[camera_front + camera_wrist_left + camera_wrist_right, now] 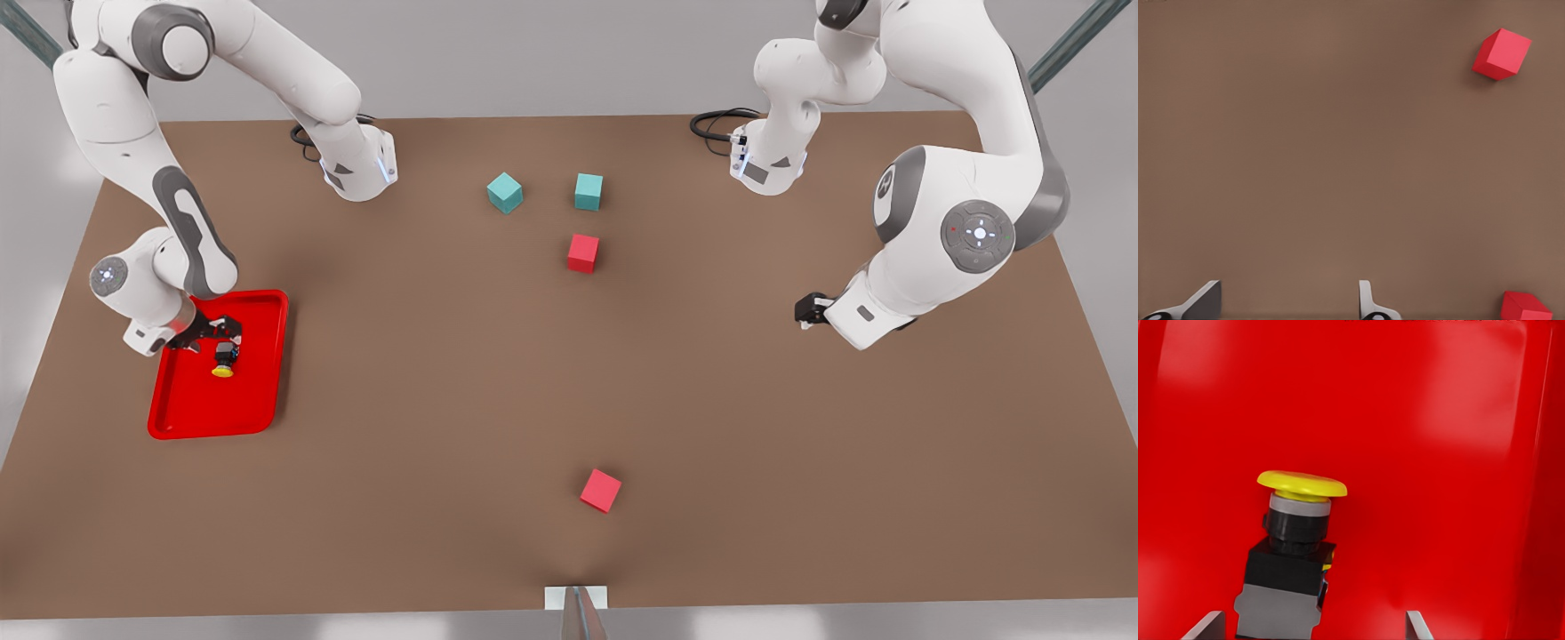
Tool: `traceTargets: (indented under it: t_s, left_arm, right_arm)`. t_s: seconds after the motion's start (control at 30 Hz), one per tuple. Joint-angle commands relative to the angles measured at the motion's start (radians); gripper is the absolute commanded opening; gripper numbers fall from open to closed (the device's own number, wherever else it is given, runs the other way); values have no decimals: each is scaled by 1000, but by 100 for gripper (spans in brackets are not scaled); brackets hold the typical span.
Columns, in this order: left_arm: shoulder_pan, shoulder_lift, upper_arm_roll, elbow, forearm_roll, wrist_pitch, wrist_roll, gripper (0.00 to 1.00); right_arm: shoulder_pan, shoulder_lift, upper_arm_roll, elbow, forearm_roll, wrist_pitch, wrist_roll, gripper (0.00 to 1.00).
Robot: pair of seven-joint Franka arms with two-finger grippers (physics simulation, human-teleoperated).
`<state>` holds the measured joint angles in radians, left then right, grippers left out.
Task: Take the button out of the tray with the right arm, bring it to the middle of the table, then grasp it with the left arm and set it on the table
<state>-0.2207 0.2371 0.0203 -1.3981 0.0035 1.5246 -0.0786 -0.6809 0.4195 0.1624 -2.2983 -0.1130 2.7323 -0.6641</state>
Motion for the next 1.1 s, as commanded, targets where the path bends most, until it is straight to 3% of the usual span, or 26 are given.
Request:
traceTargets:
  t_s: [0.0,0.43,0.47,0.5,0.53,0.67,0.7,0.73,0.83,0.87,0.9,0.97,1.07]
  left_arm:
    - [1,-1,1,-1,1,-1,-3,100]
    - [1,2,1,-1,1,-1,-1,100]
    - [1,4,1,-1,1,-1,-1,100]
    - [1,4,1,-1,1,-1,-3,100]
    - [1,4,1,-1,1,0,-3,100]
    - [1,2,1,-1,1,-1,-1,100]
    - [1,2,1,-1,1,-1,-1,100]
    - [1,2,3,-1,1,-1,-1,100]
    - [1,2,3,-1,1,-1,-1,100]
    - [1,2,3,-1,1,-3,0,100]
    - [1,2,3,-1,1,-3,0,100]
    - [1,2,3,-1,1,-3,0,100]
    - [3,2,3,-1,1,-1,0,100]
  right_arm:
    - [3,36,0,25,4,47,-226,100]
    - [-14,24,15,-32,7,49,-88,100]
    - [-14,24,15,-32,7,49,-84,88]
    - [-14,24,15,-32,7,49,-83,62]
    - [-16,24,29,-32,7,49,-80,51]
    - [-16,21,31,-29,7,49,-81,55]
    - [-16,19,38,-26,7,49,-83,67]
    - [-16,16,46,-24,7,49,-84,71]
    - [-17,12,46,-24,7,49,-84,71]
    - [-16,12,46,-24,7,49,-84,69]
    - [-16,12,46,-24,7,49,-84,60]
    - [-16,12,46,-23,7,49,-84,51]
    - [-16,5,46,-21,7,49,-84,46]
